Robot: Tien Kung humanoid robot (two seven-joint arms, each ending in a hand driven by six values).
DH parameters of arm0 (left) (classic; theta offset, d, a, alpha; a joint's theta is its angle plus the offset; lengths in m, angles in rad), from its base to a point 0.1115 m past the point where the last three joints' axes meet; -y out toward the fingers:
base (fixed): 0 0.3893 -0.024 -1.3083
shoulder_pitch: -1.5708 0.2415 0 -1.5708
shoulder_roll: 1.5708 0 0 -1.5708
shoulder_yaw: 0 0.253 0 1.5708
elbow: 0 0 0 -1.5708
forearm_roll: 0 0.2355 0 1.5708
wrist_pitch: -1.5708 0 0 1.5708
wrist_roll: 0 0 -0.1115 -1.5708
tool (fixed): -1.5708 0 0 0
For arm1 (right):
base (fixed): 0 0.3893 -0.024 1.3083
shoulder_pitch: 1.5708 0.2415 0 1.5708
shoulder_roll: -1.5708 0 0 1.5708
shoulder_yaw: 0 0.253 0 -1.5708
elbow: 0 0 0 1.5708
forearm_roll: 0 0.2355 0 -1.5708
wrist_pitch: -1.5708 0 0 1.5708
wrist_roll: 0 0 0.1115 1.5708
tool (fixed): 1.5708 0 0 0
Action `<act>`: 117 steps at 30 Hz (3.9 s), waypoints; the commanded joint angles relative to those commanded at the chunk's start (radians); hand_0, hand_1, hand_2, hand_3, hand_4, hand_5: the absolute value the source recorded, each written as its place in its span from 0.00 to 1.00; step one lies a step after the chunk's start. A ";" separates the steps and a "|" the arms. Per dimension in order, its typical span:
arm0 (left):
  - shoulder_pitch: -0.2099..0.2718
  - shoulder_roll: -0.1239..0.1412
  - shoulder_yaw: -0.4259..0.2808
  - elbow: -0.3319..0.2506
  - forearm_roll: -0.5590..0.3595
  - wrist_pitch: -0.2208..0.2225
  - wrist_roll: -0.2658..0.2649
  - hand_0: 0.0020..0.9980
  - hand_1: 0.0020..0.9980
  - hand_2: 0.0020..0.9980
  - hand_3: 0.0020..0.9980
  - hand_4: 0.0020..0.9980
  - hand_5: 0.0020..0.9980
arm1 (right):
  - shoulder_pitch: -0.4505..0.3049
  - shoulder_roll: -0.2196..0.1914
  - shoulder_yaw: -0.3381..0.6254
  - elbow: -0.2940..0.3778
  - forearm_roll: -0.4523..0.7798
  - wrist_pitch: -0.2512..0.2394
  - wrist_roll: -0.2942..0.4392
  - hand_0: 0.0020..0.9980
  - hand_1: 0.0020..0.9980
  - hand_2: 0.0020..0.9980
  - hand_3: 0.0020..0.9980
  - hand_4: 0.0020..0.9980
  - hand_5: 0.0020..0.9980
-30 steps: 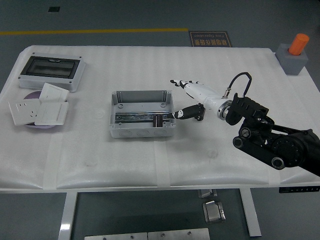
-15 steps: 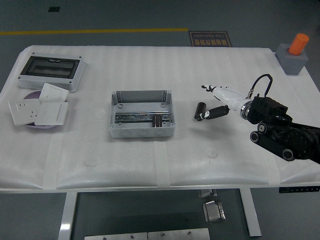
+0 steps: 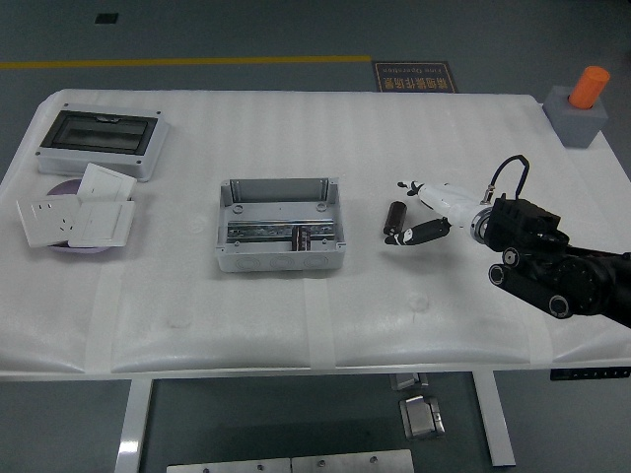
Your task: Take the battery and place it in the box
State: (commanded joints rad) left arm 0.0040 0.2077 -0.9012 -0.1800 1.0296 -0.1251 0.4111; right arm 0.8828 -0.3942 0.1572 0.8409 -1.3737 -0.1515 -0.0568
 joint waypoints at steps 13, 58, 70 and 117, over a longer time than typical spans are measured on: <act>-0.006 0.002 0.007 0.000 -0.005 -0.001 -0.003 0.62 0.63 0.48 0.52 0.48 0.14 | -0.001 0.023 -0.005 -0.018 0.016 -0.017 0.006 0.99 0.85 0.86 1.00 1.00 0.61; -0.008 -0.001 0.007 0.000 -0.005 -0.001 -0.010 0.62 0.63 0.48 0.52 0.49 0.14 | -0.021 0.038 -0.015 -0.038 0.040 -0.067 0.030 0.93 0.78 0.73 0.73 0.93 0.56; -0.009 -0.001 0.013 0.000 -0.012 0.001 -0.013 0.62 0.63 0.48 0.52 0.50 0.13 | -0.029 0.033 -0.006 -0.034 0.043 -0.092 0.043 0.92 0.75 0.70 0.71 0.93 0.57; -0.014 0.004 0.013 0.000 -0.011 -0.003 -0.015 0.62 0.63 0.48 0.53 0.49 0.14 | -0.029 0.012 0.052 -0.028 0.028 -0.038 0.044 0.89 0.75 0.71 0.78 0.94 0.50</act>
State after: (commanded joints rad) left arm -0.0097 0.2113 -0.8878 -0.1800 1.0188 -0.1282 0.3966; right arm 0.8538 -0.3821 0.2091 0.8130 -1.3454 -0.1891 -0.0128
